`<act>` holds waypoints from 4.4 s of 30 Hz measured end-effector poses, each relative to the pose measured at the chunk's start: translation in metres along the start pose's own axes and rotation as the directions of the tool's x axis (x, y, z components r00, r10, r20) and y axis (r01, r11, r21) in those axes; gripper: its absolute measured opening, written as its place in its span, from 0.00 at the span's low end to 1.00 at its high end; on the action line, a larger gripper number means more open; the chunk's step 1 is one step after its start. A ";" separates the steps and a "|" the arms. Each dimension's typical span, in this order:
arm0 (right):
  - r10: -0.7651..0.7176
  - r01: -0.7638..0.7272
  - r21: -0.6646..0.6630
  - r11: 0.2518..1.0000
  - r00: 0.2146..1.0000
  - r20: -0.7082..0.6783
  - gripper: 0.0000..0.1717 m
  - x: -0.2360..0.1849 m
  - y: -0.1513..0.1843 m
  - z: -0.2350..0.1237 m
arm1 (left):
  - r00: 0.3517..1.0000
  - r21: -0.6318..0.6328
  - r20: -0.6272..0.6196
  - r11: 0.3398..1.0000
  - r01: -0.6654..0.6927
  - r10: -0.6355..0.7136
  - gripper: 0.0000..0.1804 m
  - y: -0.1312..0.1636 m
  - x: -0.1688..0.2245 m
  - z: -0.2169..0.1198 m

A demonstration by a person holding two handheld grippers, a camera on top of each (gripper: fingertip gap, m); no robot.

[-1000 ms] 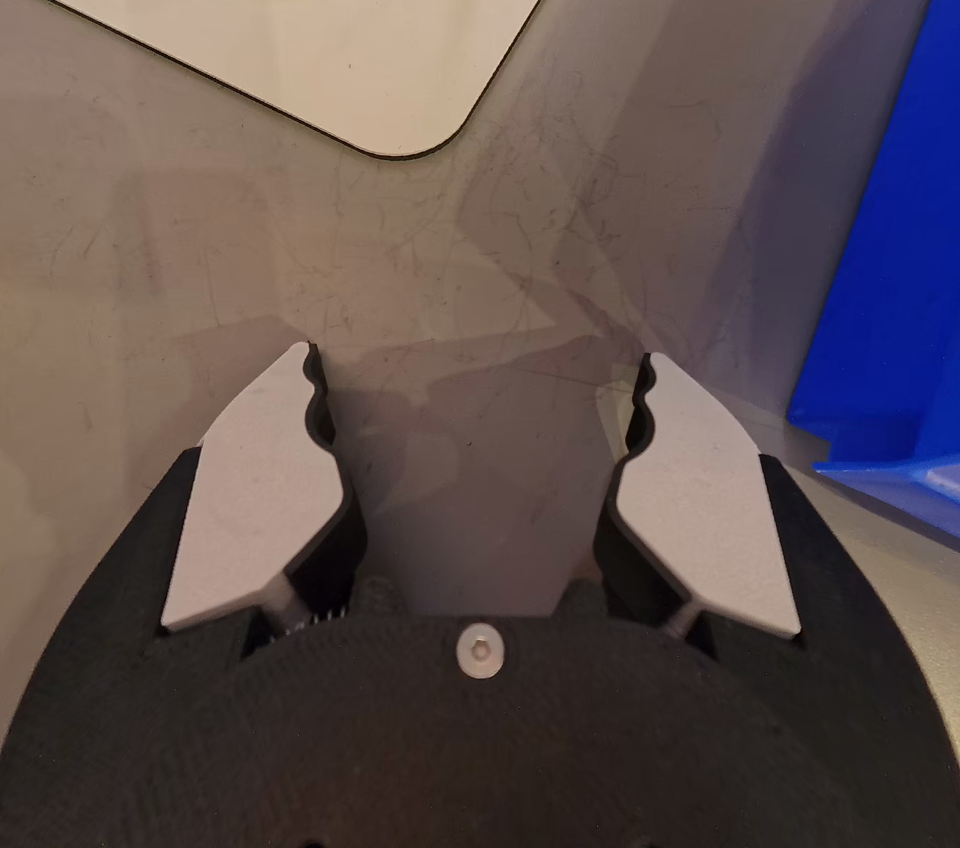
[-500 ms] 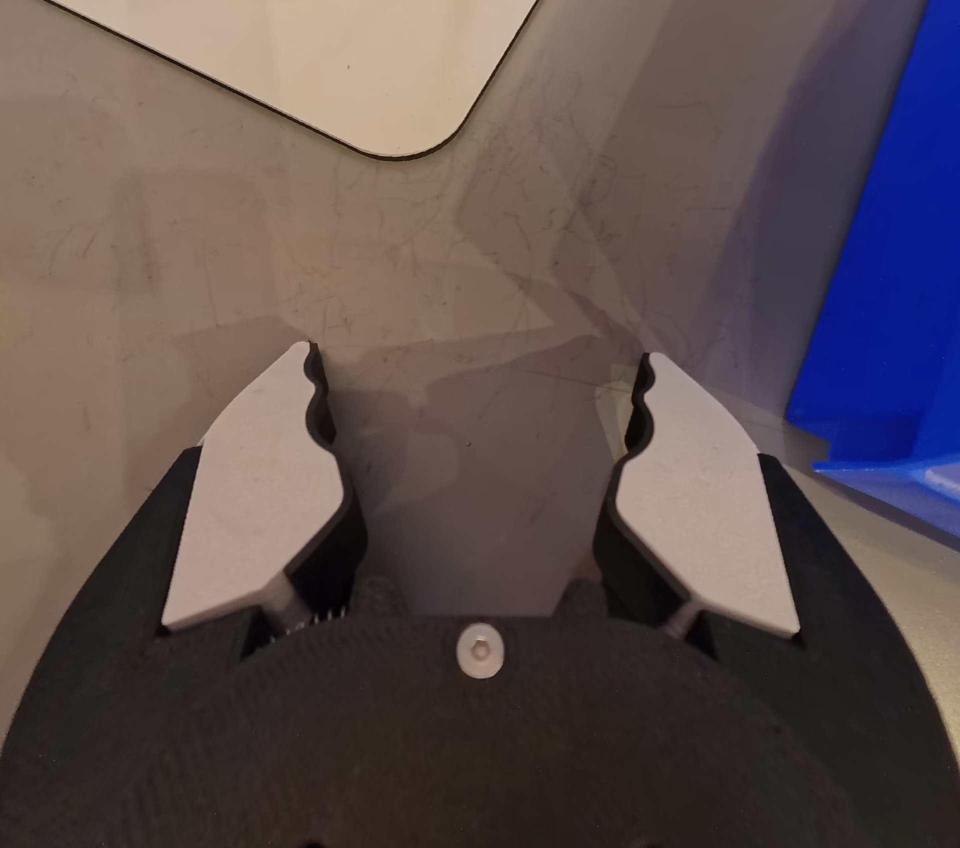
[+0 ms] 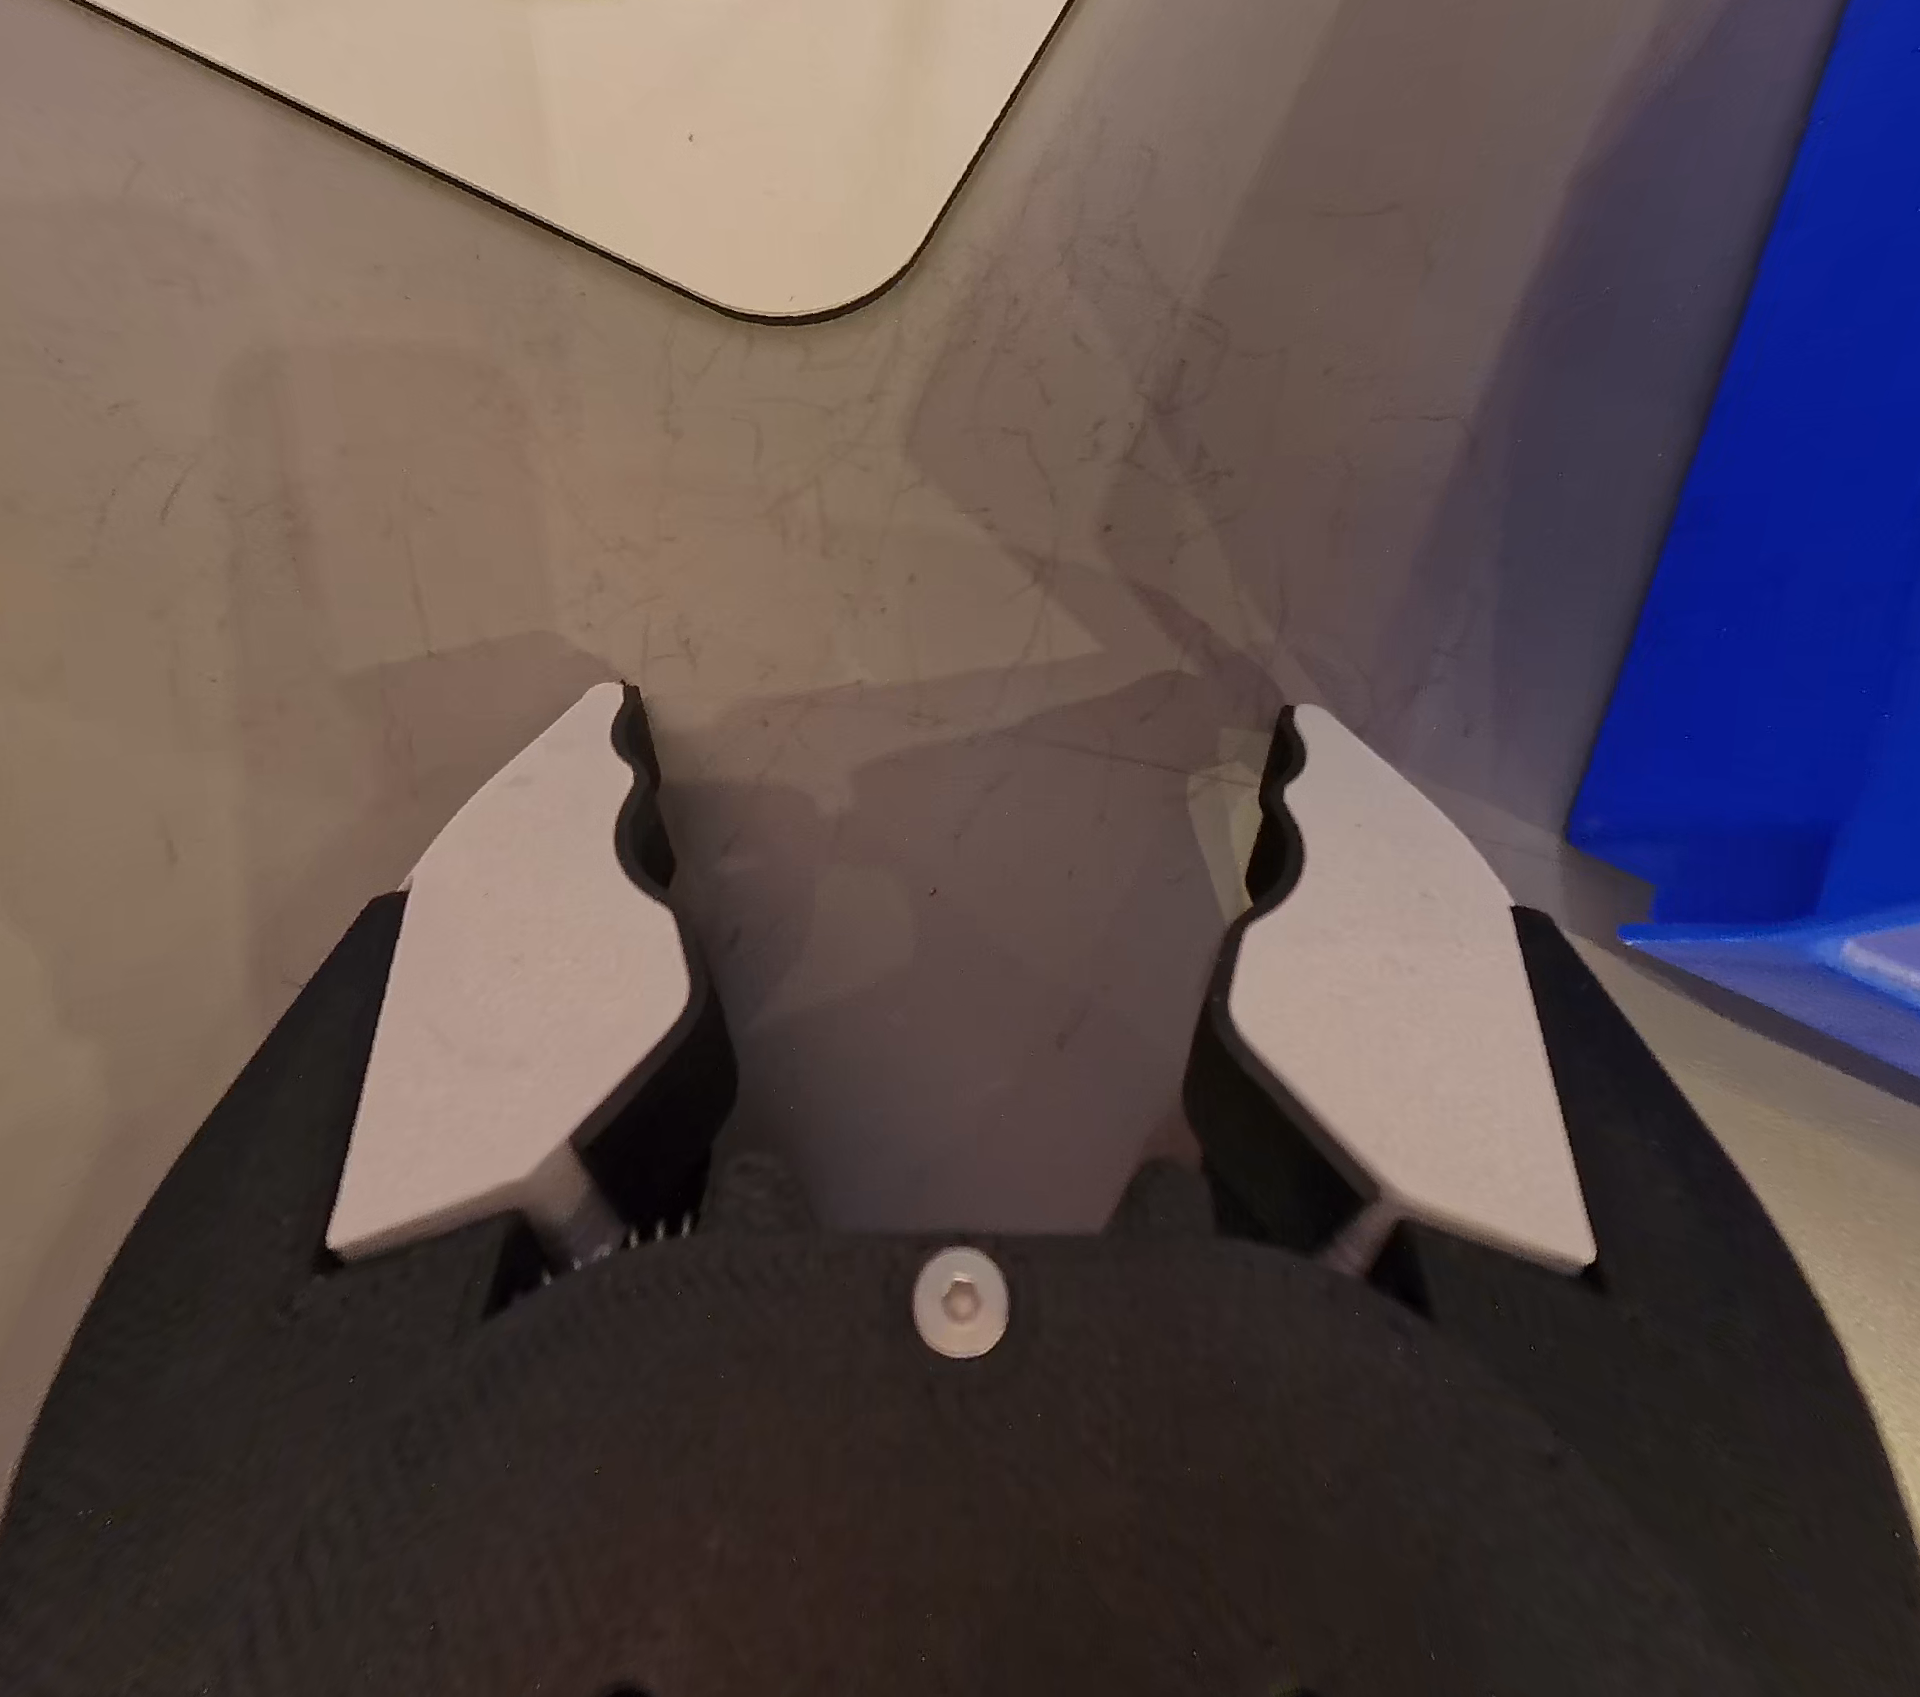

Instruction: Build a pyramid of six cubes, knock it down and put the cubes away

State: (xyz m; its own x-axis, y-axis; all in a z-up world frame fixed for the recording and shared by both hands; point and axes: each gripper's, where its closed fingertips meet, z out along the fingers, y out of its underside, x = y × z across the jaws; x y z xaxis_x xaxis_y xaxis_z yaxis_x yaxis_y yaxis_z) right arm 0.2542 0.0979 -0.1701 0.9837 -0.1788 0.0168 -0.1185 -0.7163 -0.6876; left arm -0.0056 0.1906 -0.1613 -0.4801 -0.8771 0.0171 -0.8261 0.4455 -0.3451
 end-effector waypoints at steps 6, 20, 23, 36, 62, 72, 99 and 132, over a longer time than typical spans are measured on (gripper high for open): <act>0.001 -0.001 0.000 1.000 1.000 -0.001 0.64 0.000 0.000 0.000 | 1.000 0.004 -0.026 1.000 -0.006 0.006 0.25 -0.010 0.002 0.006; 0.000 0.000 0.002 1.000 1.000 0.000 0.64 0.000 0.000 0.000 | 0.997 0.049 -0.067 0.998 0.033 -0.030 0.18 0.002 0.004 0.001; 0.001 -0.001 0.002 1.000 1.000 0.000 0.63 0.000 0.000 0.000 | 0.997 0.063 -0.074 0.998 0.025 -0.020 0.15 -0.003 0.005 0.003; 0.002 -0.002 0.002 1.000 1.000 -0.002 0.63 0.000 0.000 0.000 | 0.995 0.055 -0.091 0.998 -0.031 0.036 0.15 -0.011 0.005 0.005; 0.004 -0.004 0.003 1.000 1.000 -0.003 0.63 0.000 -0.001 0.000 | 0.990 0.055 -0.125 0.997 -0.055 0.062 0.17 -0.017 0.010 0.008; 0.004 -0.004 0.003 1.000 1.000 -0.003 0.63 0.000 -0.001 0.000 | 0.998 0.155 -0.058 0.987 0.032 -0.023 0.32 -0.013 -0.010 -0.044; 0.005 -0.005 0.003 1.000 1.000 -0.004 0.62 0.000 -0.001 0.000 | 0.813 0.086 0.450 0.925 0.371 -0.369 0.34 0.163 -0.271 -0.185; 0.011 -0.011 0.005 1.000 1.000 -0.006 0.61 0.003 0.000 -0.002 | 0.876 -0.294 0.422 0.879 0.374 -0.232 0.16 0.198 -0.313 -0.133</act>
State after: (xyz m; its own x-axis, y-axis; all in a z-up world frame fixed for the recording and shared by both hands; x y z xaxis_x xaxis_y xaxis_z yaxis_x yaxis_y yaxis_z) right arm 0.2565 0.0962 -0.1682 0.9815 -0.1911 0.0136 -0.1288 -0.7110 -0.6913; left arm -0.0586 0.5771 -0.1099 -0.1047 -0.9477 -0.3015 -0.9930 0.1164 -0.0209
